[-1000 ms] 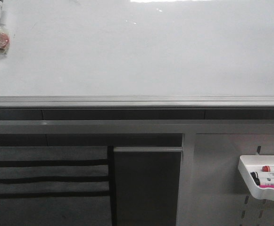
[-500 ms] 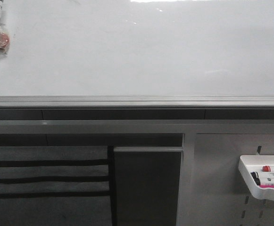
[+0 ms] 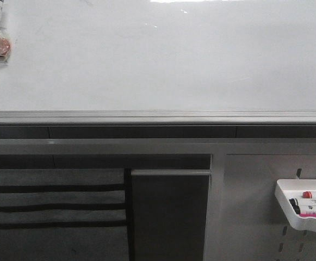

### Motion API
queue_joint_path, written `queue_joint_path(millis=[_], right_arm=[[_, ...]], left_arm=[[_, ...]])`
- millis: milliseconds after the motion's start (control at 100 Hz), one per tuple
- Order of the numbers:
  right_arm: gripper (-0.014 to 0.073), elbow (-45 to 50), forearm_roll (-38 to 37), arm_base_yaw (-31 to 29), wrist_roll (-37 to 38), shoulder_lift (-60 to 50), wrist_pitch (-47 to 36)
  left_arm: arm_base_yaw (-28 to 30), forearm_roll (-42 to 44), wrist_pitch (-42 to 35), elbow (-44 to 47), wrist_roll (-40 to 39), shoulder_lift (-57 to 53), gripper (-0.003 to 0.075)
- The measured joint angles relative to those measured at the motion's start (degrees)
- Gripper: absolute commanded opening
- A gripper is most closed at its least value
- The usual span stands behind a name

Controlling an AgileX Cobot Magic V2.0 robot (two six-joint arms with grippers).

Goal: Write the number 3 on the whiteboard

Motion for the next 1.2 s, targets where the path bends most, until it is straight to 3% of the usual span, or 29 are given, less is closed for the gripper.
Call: queue_joint_path(millis=[520,890,1200], right_arm=[[0.0335,0.0,0.0,0.0,-0.1,0.0,3.5],[0.0335,0.0,0.1,0.0,-0.1,0.0,4.2],[0.0335,0.0,0.2,0.0,-0.2,0.0,4.3]], left_arm=[[-0.6,1.9,-5.3,-9.2,0.1,23.0,0.0459],[-0.4,2.2,-8.8,-12.4,0.2,30.6,0.0452],[-0.4,2.2,-10.8,-12.4,0.2,31.3,0.0169]])
